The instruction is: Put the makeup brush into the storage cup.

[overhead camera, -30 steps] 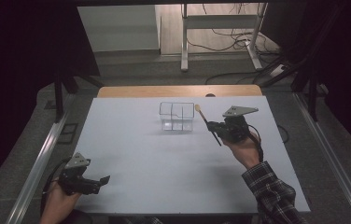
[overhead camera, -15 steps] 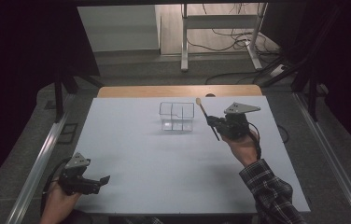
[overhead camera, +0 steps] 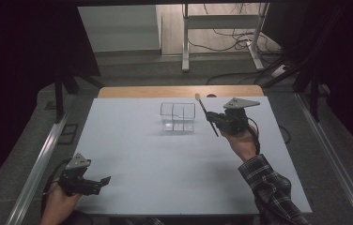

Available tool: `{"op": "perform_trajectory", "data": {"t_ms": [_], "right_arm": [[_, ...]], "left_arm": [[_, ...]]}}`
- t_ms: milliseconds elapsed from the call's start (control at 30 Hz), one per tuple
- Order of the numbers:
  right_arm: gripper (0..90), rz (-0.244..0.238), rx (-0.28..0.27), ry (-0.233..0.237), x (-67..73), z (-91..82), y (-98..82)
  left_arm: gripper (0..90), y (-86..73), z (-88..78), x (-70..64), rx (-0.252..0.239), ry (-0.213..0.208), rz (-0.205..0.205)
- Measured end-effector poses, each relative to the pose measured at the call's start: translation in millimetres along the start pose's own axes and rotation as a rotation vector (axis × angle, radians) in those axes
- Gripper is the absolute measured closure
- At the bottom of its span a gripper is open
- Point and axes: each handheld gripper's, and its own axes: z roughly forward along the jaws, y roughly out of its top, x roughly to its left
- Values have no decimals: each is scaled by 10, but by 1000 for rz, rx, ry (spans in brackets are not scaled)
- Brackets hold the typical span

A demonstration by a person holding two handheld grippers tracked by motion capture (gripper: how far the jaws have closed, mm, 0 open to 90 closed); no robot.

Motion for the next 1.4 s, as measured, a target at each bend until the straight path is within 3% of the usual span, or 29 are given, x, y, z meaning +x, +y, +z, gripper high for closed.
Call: {"op": "perform_trajectory", "data": {"t_ms": [367,1400], "right_arm": [[836,22,-8,18,-40,63,70],[836,13,-30,-16,-140,310,239]], "left_arm": [[0,-1,0,1,0,0,-1],[0,-4,0,2,0,-2,0]]}}
